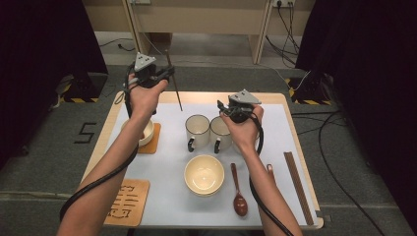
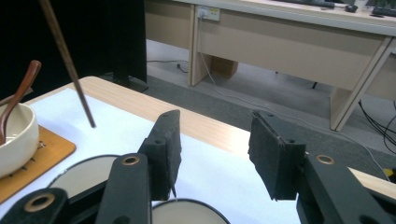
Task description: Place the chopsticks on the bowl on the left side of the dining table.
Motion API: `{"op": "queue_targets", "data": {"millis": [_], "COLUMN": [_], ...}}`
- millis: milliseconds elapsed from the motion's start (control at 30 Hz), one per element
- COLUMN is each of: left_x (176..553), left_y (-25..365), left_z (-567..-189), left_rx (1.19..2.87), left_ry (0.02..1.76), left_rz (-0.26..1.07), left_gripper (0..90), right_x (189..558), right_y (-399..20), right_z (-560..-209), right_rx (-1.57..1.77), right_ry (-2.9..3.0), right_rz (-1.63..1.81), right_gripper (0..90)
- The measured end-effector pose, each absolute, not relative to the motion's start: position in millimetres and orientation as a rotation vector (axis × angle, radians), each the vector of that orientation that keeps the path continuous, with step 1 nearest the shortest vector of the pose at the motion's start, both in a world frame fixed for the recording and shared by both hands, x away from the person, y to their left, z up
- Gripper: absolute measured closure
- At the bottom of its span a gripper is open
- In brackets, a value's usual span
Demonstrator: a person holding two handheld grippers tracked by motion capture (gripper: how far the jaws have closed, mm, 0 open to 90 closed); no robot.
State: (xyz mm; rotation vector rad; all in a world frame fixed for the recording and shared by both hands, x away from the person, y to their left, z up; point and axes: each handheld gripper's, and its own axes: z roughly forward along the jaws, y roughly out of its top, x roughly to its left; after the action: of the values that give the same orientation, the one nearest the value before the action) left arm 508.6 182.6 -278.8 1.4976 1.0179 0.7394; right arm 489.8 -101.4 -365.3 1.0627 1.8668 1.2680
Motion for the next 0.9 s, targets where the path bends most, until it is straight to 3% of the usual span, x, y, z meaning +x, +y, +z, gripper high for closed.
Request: {"op": "queue_targets", "data": {"millis": [900], "left_x": [483.8], "left_y": [211.5], "left_z": [-283.2], "left_rx": [1.516], "left_ry": [1.073], "left_rz": [0.761], "left_gripper": [83.4], "right_x": [473.1], "right_y": [-144.2], "right_z": [-379.4], "right_rx": [1.154], "right_ry": [1.834], "right_rz": [1.215], "right_gripper": [53.7]}}
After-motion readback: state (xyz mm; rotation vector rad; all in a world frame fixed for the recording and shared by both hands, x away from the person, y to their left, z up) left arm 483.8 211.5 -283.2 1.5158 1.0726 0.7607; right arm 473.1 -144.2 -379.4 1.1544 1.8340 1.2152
